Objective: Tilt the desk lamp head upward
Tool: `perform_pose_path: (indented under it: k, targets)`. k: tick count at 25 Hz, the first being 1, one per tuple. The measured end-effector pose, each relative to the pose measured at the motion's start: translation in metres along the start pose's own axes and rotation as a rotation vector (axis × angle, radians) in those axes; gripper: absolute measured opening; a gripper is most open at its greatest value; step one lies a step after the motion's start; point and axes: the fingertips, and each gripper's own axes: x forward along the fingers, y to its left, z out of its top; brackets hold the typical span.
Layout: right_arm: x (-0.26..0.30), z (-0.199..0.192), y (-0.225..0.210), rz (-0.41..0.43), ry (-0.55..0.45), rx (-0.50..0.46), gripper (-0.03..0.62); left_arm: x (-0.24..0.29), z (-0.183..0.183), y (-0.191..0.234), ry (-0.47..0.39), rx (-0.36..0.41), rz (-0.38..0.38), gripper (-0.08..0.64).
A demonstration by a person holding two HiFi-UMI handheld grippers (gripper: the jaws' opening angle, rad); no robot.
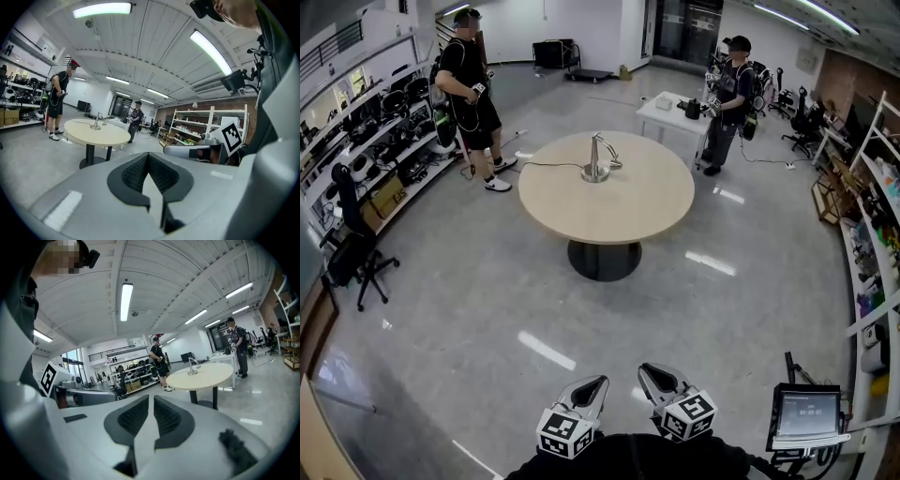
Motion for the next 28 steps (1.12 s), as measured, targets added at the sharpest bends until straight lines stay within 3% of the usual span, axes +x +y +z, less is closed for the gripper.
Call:
perform_pose_path:
  k: [6,14,21,28]
  targets:
    - [0.073,0.019,0.014,-0.035,0.021,-0.01,0.018,-0.006,0.024,0.078,-0.014,-0.025,-0.011,0.006]
    - [0.117,0.023,0.007,-0.044,0.04,-0.055,0.028,0.025,0.042,0.122,0.0,-0.029,0.031,0.006]
    - [0.166,0.036,-0.043,0.02,0.012,-0.006,0.028,0.066,0.062,0.159,-0.003,-0.018,0.078,0.006]
    - [0.196,0.09,-0.119,0.084,-0.046,-0.019,0.028,0.142,0.096,0.164,0.004,0.021,0.094,0.006]
